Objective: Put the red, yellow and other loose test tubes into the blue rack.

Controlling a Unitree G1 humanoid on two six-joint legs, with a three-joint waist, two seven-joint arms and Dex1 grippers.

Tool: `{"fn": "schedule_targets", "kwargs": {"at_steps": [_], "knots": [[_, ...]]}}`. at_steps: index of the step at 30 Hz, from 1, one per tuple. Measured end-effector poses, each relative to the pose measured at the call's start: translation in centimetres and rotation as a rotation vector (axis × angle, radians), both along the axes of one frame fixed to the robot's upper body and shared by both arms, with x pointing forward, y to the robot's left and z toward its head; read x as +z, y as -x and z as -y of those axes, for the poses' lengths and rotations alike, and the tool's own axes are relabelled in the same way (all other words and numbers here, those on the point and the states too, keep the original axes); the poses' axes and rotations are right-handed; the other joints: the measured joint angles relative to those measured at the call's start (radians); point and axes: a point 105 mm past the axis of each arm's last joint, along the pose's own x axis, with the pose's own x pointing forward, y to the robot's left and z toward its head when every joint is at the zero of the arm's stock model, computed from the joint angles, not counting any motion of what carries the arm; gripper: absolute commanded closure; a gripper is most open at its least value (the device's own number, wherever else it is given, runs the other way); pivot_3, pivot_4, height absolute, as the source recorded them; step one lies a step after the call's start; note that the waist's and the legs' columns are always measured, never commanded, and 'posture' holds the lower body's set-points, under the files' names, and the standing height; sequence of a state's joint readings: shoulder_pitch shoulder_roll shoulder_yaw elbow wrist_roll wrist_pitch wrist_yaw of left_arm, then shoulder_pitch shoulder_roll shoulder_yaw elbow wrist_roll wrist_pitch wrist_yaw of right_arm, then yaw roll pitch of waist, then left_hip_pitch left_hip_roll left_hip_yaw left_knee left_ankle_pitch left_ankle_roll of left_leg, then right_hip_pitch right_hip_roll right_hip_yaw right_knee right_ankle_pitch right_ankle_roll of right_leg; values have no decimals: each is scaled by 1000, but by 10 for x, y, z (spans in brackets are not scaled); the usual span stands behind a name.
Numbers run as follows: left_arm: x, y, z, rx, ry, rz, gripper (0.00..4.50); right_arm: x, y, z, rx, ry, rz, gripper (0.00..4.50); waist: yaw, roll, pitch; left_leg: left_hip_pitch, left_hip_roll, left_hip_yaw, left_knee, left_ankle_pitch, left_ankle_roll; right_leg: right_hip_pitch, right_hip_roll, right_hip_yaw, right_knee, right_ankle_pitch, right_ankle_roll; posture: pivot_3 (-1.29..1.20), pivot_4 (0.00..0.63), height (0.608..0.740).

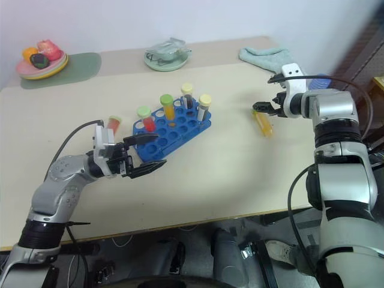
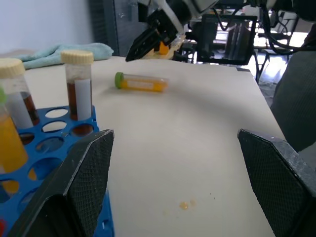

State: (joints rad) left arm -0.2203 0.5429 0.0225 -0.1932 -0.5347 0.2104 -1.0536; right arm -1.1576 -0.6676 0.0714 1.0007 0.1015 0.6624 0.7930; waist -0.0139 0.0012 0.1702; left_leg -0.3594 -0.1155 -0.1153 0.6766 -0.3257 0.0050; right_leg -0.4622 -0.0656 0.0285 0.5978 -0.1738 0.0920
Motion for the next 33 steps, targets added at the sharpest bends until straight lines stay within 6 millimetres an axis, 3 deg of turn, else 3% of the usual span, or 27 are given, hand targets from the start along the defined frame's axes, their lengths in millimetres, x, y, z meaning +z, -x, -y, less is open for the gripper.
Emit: {"fn": "schedule_targets", "kwargs": {"at_steps": [5, 13, 19, 30, 33], "knots": [[3, 7, 0, 15, -17, 11, 398, -30, -2, -5, -30, 12, -94, 322, 2, 0, 0, -1, 0, 0, 0, 0, 0, -1, 0, 0, 0, 0, 0, 0, 150, 740], [4, 14, -3, 61, -7, 3, 398, -34, -3, 9, -44, 182, -101, 322, -4, 1, 0, 0, 0, 0, 0, 0, 0, 0, 1, 0, 0, 0, 0, 0, 150, 740], [1, 15, -5, 81, -3, -9, 398, -37, -3, 5, 3, 279, -124, 322, -3, 1, 0, 0, 0, 0, 0, 0, 0, 0, 1, 0, 0, 1, 0, 0, 150, 740], [-3, 19, -6, 105, 0, -23, 398, -36, -7, -14, 32, 275, -143, 322, -6, 1, 0, 1, 1, 0, 0, 0, -1, 0, 1, 0, 1, 1, 0, 0, 150, 740], [-5, 20, -6, 113, 1, -27, 398, -36, -7, -17, 34, 269, -141, 1136, -4, 1, 0, 0, 0, 0, 0, 0, -1, 0, 1, 0, 1, 1, 0, 0, 150, 740]]}}
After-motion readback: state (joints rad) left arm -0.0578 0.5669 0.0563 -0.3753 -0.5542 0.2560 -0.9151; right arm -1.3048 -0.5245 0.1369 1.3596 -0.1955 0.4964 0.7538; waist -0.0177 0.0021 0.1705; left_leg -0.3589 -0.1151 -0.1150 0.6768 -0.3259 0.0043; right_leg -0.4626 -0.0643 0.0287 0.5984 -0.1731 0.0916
